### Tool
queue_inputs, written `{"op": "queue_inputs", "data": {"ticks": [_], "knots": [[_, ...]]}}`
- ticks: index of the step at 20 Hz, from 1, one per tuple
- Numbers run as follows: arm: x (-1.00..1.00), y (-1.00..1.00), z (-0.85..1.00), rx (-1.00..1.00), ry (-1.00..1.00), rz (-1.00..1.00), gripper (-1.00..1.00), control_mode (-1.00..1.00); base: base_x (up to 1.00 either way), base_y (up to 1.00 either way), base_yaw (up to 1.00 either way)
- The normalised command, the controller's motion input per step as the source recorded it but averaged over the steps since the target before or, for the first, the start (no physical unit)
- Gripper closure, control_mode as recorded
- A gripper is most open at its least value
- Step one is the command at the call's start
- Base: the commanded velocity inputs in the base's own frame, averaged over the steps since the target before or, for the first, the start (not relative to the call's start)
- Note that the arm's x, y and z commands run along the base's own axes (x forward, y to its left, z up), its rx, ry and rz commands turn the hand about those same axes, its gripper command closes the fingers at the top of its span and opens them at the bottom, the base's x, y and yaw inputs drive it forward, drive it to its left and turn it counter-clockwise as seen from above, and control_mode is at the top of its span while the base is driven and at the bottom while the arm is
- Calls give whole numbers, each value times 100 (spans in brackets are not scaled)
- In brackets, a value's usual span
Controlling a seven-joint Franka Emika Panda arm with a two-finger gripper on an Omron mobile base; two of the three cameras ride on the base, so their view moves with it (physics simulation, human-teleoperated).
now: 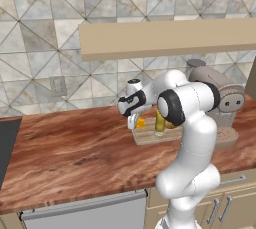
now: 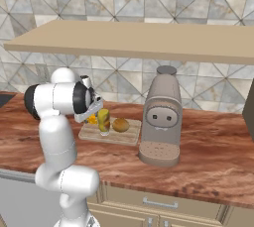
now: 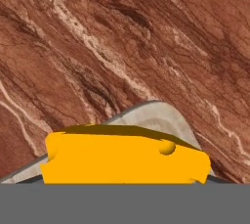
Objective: Retrieve the reheated potato from the microwave, then place the potato, cheese, and condiment on the cutting board.
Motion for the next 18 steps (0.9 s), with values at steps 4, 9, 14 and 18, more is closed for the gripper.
{"op": "queue_inputs", "data": {"ticks": [4,9,14,18], "knots": [[0,-3,0,0,0,0,100,-100,0,0,0],[-8,-15,9,2,0,-6,100,-100,0,0,0],[-16,-19,5,1,1,-11,100,-100,0,0,0],[-12,-4,-3,2,8,-16,100,-100,0,0,0]]}}
